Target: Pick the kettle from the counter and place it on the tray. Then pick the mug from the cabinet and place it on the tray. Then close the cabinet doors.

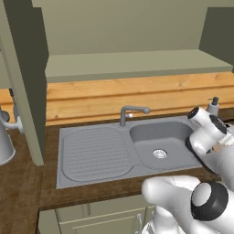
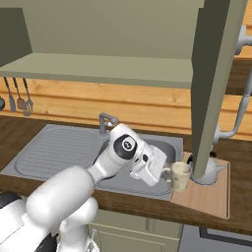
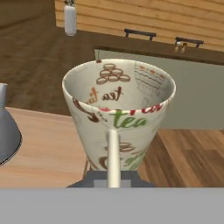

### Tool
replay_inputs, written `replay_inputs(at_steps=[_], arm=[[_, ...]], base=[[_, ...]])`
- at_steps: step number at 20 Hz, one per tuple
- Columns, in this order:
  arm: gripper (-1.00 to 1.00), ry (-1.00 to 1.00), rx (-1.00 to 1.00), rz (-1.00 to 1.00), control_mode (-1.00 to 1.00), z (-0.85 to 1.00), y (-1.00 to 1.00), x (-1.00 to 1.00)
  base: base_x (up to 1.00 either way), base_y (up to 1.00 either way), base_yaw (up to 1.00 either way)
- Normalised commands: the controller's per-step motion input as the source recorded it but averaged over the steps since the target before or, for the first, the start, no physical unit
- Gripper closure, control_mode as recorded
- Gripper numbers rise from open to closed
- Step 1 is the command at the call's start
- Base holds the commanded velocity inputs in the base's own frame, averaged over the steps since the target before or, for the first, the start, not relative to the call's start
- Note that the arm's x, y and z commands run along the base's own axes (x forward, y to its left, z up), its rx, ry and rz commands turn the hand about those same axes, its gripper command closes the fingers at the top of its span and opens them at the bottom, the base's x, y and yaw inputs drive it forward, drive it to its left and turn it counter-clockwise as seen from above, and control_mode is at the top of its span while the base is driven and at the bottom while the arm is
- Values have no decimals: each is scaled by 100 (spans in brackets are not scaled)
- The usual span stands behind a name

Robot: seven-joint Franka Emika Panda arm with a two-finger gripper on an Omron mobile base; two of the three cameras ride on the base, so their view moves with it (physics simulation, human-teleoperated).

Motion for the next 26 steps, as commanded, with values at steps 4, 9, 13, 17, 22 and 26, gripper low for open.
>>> replay_inputs(at_steps=[4, 9, 13, 17, 22, 26], arm=[[100, 0, 9, 0, -100, -41, -44, 49], [100, 0, 4, 0, -100, -46, -39, 37], [100, -1, 2, 0, -100, -47, -30, 31], [100, -4, 3, 0, -100, -44, -18, 9], [100, 0, 3, 0, -100, -42, -24, 29], [100, -3, 1, 0, -100, -41, -19, 9]], base=[[0, 0, 0], [0, 0, 0], [0, 0, 0], [0, 0, 0], [0, 0, 0], [0, 0, 0]])
